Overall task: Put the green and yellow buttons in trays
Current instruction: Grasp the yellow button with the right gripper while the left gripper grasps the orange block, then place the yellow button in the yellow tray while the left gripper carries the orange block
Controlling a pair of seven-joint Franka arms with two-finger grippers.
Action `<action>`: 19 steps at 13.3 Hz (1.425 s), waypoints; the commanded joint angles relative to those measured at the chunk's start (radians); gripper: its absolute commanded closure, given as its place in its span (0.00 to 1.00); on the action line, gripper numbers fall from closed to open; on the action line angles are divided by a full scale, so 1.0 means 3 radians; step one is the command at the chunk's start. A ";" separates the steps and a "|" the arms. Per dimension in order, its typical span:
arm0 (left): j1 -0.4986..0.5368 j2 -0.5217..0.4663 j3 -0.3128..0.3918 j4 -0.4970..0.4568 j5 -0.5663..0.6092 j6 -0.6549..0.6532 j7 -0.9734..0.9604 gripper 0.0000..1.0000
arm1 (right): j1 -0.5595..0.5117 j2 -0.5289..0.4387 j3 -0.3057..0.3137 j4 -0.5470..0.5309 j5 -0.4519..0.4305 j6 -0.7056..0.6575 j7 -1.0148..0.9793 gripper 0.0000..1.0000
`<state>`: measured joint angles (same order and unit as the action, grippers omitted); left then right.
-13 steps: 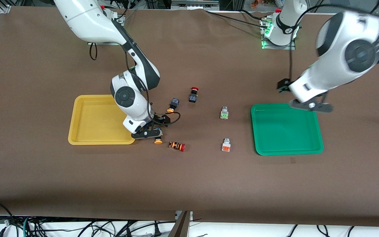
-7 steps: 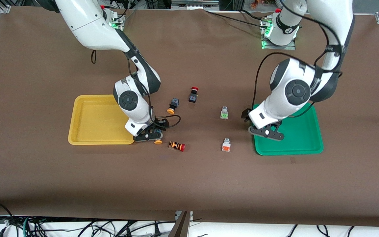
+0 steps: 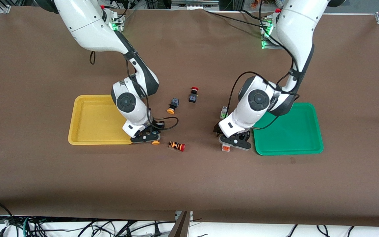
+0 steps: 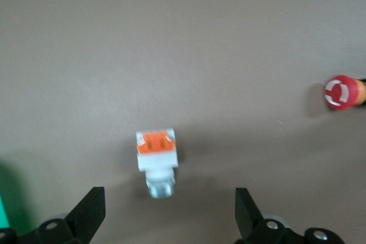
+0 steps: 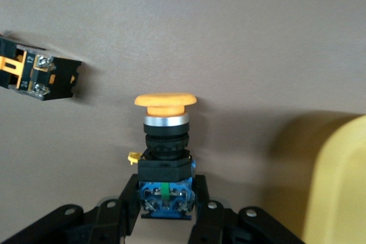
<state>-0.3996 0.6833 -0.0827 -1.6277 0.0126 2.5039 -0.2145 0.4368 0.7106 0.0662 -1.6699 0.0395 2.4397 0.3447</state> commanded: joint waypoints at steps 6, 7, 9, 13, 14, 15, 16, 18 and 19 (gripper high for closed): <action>-0.0003 0.0345 0.0035 -0.0229 0.0352 0.0903 -0.0052 0.00 | -0.0065 -0.1355 -0.0680 -0.1217 -0.0045 -0.0607 -0.0989 0.75; -0.0008 0.0396 0.0035 -0.0229 0.0352 0.1020 -0.0052 0.14 | -0.0065 -0.1402 -0.0802 -0.1401 -0.0040 -0.0535 -0.1092 0.75; -0.0018 0.0397 0.0030 -0.0229 0.0347 0.1042 -0.0057 0.78 | -0.0070 -0.1423 -0.0926 -0.1688 -0.0024 -0.0321 -0.1174 0.72; 0.0023 0.0280 0.0025 -0.0281 0.0347 0.1032 -0.0072 1.00 | -0.0111 -0.1270 -0.0957 -0.1935 -0.0024 0.0243 -0.1251 0.42; 0.0028 0.0173 0.0020 -0.0276 0.0347 0.0951 -0.0082 1.00 | -0.0106 -0.1274 -0.0957 -0.1925 -0.0024 0.0238 -0.1236 0.33; 0.0028 0.0055 0.0020 -0.0275 0.0347 0.0757 -0.0083 1.00 | -0.0106 -0.1290 -0.0957 -0.1909 -0.0019 0.0228 -0.1210 0.26; 0.0038 -0.0108 0.0020 -0.0275 0.0347 0.0497 -0.0078 1.00 | -0.0101 -0.1305 -0.0942 -0.1899 -0.0004 0.0208 -0.1195 0.22; 0.0140 -0.0379 0.0020 -0.0260 0.0347 -0.0126 -0.0062 1.00 | -0.0070 -0.1325 -0.0861 -0.1737 0.0022 0.0040 -0.0987 0.20; 0.0191 -0.0497 0.0020 -0.0260 0.0347 -0.0433 0.0014 1.00 | -0.0070 -0.1325 -0.0744 -0.1589 0.0022 -0.0174 -0.0752 0.19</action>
<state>-0.3754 0.6298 -0.0731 -1.6746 0.0872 2.5132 -0.2209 0.4100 0.3351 -0.2022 -2.2012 0.0386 2.4752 0.0297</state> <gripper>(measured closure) 0.577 0.207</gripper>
